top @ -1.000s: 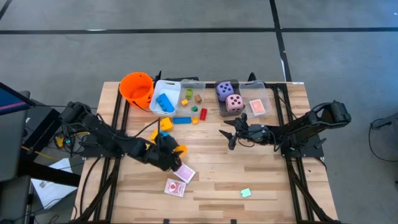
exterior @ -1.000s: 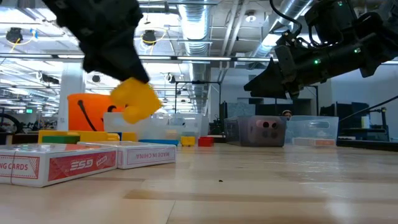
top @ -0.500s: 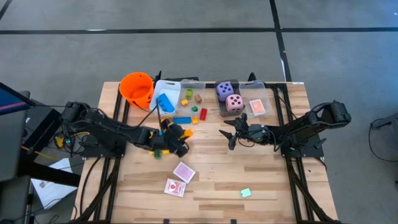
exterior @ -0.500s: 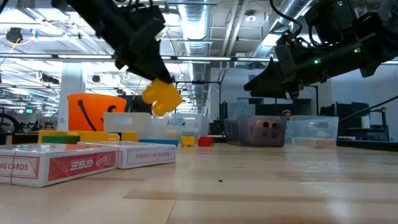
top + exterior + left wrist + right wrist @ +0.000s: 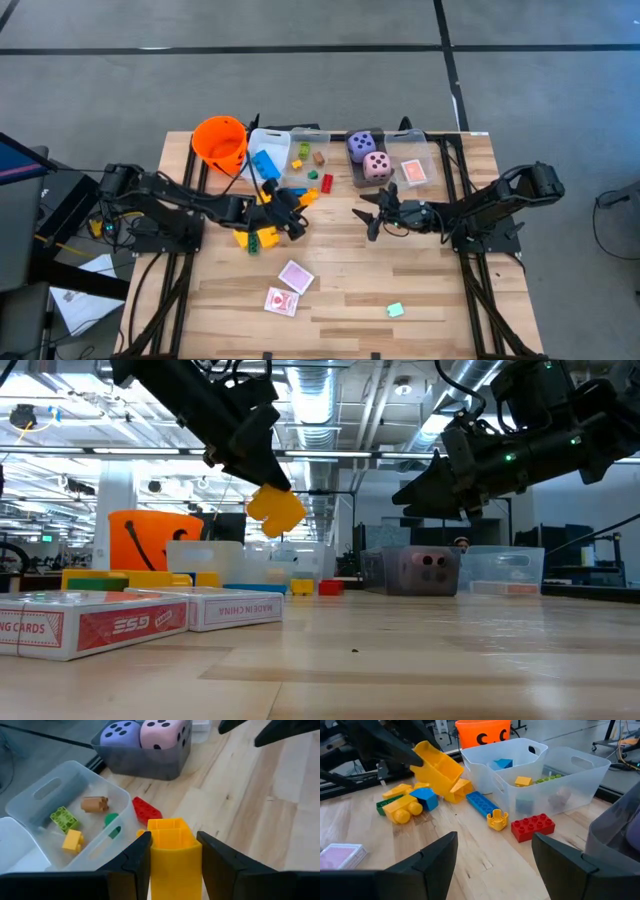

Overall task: Pick & Place Toys
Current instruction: Put the large yellow game piece into the white bin

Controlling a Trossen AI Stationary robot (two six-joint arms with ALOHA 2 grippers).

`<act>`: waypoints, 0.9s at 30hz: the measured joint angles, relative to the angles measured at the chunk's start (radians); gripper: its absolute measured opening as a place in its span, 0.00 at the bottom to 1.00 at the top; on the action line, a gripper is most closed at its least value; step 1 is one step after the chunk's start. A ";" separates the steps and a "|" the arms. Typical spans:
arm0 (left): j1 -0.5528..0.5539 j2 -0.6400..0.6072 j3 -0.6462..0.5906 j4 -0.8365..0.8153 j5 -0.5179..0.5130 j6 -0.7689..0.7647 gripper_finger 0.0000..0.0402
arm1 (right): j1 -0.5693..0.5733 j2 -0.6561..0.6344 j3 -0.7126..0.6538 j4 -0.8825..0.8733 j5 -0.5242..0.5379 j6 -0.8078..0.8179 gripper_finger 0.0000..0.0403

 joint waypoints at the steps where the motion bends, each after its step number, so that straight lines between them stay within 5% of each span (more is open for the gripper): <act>1: 0.005 0.000 0.000 0.002 0.000 0.015 0.31 | 0.000 0.000 0.000 -0.002 0.000 0.009 0.62; 18: 0.143 0.000 0.000 0.153 0.002 0.263 0.31 | 0.088 0.000 0.000 -0.120 0.008 0.222 0.62; 27: 0.214 0.000 0.000 0.170 0.000 0.277 0.31 | 0.210 0.000 0.000 -0.181 0.168 0.317 0.62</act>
